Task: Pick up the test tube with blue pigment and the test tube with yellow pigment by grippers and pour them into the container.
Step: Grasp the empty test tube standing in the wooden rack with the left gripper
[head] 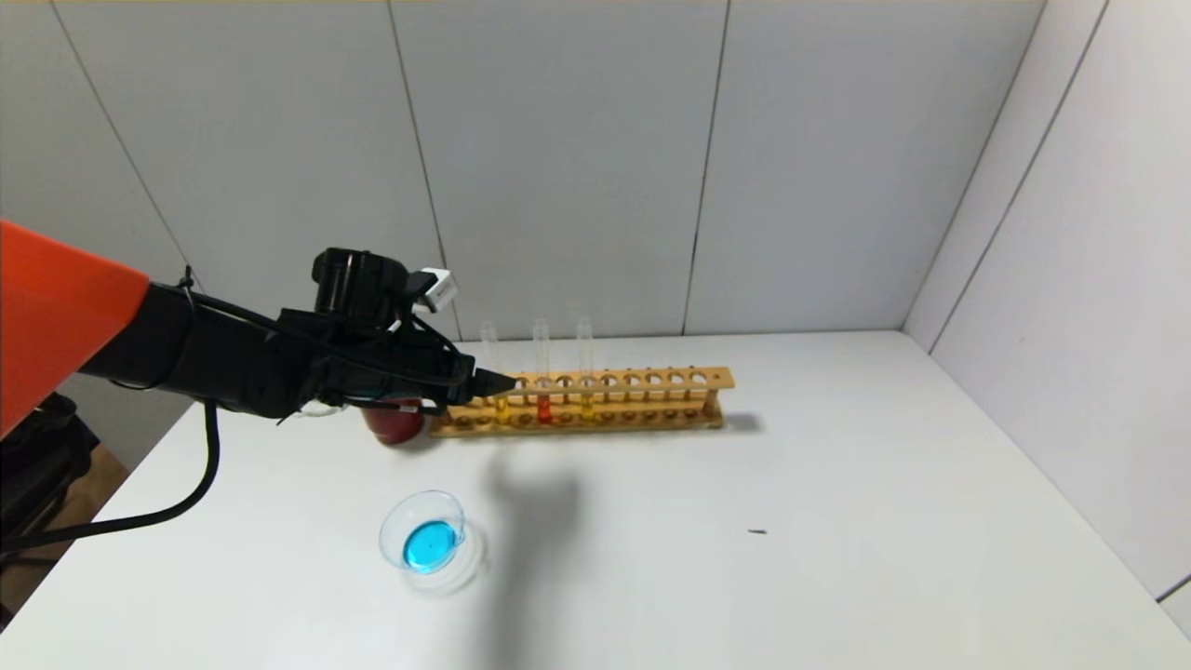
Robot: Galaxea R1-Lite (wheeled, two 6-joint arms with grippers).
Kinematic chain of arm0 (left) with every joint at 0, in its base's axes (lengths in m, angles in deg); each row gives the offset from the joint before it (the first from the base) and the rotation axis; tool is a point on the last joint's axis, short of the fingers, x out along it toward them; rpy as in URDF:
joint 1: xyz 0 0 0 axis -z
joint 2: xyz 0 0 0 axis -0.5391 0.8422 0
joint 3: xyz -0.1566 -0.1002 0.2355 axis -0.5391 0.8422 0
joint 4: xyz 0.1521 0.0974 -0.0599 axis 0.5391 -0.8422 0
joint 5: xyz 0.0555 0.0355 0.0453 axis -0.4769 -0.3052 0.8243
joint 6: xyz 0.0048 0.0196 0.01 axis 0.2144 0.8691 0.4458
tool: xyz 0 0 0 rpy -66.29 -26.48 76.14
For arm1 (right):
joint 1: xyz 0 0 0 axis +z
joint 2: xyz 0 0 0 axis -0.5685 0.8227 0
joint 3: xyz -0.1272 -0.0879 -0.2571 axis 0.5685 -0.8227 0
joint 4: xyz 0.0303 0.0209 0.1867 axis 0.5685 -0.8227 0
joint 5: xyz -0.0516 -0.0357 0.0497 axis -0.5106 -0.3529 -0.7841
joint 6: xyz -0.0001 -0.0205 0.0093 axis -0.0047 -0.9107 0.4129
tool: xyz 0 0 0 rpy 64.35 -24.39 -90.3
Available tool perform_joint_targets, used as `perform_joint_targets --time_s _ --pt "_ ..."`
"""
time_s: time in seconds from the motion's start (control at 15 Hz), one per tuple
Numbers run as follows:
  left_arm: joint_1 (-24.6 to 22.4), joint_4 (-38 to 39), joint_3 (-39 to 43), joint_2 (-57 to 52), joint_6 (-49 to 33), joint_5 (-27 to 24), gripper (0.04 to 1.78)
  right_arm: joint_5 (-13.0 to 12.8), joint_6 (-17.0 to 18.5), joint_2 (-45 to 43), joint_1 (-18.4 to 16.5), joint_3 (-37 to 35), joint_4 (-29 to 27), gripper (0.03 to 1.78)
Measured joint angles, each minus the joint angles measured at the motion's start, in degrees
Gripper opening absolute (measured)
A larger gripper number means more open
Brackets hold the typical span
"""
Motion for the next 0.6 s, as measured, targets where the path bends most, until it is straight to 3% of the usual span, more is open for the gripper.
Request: perform_joint_targets --time_s 0.6 --pt "0.49 -0.02 -7.14 6.31 0.34 3.17 1.75 0.00 -0.02 0.00 0.00 0.00 0.00 1.75"
